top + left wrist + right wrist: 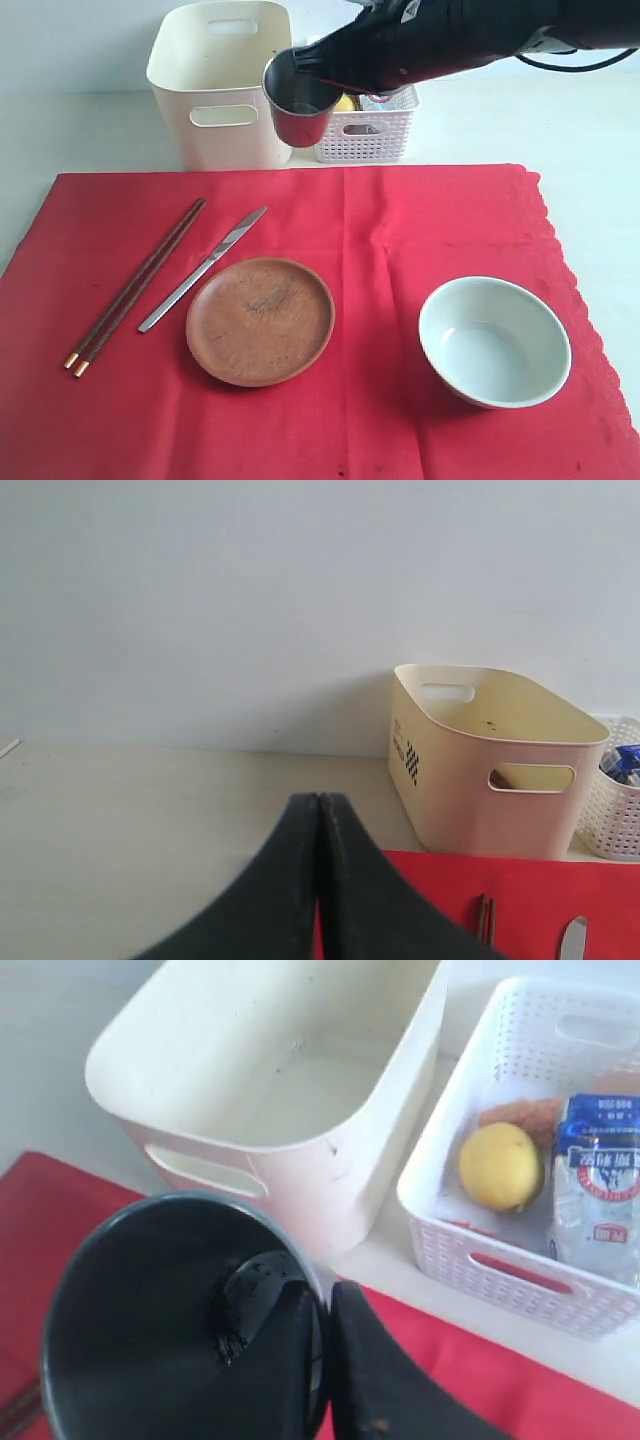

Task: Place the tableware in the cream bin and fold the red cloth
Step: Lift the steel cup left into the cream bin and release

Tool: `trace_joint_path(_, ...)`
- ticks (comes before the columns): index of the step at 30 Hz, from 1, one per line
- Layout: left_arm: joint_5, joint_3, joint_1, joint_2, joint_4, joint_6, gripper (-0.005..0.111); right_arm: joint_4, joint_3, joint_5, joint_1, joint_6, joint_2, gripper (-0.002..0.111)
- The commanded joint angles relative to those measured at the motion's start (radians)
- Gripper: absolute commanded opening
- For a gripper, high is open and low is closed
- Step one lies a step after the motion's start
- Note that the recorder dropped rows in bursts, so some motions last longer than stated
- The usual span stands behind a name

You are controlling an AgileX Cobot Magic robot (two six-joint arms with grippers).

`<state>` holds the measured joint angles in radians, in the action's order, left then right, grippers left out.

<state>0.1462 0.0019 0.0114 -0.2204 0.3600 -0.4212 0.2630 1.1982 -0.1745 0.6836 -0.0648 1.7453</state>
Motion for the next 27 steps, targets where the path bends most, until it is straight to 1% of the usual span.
trace_joint_path(1,-0.001,-0.002,0.002,0.004,-0.001,-0.001,0.001,0.037,0.007,0.147,0.002,-0.016,-0.009,0.000)
trace_joint_path(2,-0.001,-0.002,0.002,0.004,-0.001,-0.001,0.001,0.037,0.007,0.166,0.002,-0.014,-0.009,0.000)
trace_joint_path(3,-0.001,-0.002,0.002,0.004,-0.001,-0.001,0.001,0.054,0.007,0.249,0.002,0.007,-0.007,0.000)
trace_joint_path(6,-0.001,-0.002,0.002,0.004,-0.001,-0.001,0.001,0.043,0.010,0.407,0.002,0.095,0.035,0.000)
trace_joint_path(7,-0.001,-0.002,0.002,0.004,-0.001,-0.001,0.001,0.030,0.022,0.426,0.008,0.095,0.054,0.000)
trace_joint_path(10,-0.001,-0.002,0.002,0.004,-0.001,-0.001,0.001,0.012,0.168,0.379,0.024,0.113,0.167,0.000)
trace_joint_path(16,-0.001,-0.002,0.002,0.004,-0.001,-0.001,0.001,0.002,0.367,0.379,0.037,0.120,0.354,0.000)
trace_joint_path(19,-0.001,-0.002,0.002,0.004,-0.001,-0.001,0.001,0.004,0.440,0.379,0.042,0.121,0.433,0.000)
trace_joint_path(24,-0.001,-0.002,0.002,0.004,-0.001,-0.001,0.001,0.008,0.505,0.379,0.052,0.121,0.511,0.001)
trace_joint_path(27,-0.001,-0.002,0.002,0.004,-0.001,-0.001,0.001,0.029,0.508,0.385,0.052,0.119,0.532,0.009)
